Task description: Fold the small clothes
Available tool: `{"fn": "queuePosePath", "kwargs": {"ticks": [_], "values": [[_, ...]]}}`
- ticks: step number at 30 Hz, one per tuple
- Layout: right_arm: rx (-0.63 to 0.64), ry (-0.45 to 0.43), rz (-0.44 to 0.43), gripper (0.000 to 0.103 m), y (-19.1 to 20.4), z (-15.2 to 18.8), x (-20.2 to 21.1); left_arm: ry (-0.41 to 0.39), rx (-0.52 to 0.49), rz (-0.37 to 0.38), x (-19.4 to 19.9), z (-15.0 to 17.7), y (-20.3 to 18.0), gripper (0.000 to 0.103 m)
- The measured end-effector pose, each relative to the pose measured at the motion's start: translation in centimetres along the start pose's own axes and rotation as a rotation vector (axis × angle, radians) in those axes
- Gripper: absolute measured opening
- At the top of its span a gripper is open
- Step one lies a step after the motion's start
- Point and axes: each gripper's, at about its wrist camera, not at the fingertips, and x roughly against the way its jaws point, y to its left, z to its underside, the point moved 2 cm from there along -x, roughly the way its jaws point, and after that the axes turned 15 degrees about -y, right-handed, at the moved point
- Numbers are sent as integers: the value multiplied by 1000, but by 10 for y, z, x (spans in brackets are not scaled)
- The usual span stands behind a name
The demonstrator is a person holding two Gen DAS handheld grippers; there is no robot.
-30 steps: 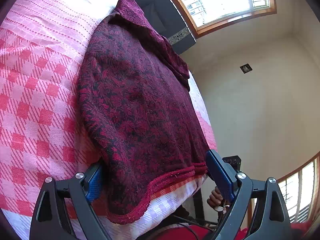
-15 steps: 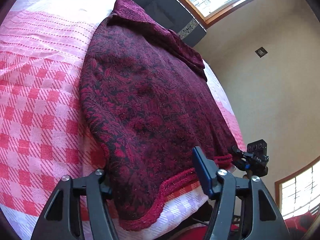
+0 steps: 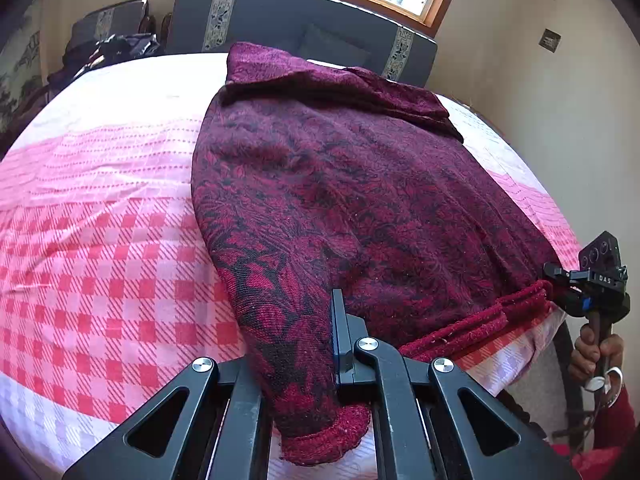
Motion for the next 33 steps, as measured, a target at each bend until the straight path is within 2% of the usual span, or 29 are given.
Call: {"fn": "queuePosePath", "kwargs": {"ticks": [5, 8, 25, 33], "values": [[20, -34, -56, 11, 17, -10, 11, -66, -124, -45, 12, -12, -19, 6], [17, -43, -71, 11, 22, -14, 13, -87, -153, -61, 16, -16, -22, 6], [8, -65, -88, 11, 29, -15, 16, -138, -181, -92, 25, -17, -22, 6], [-17, -71, -98, 11, 26, -14, 18, -159, -147, -71, 31, -15, -16, 6]]}}
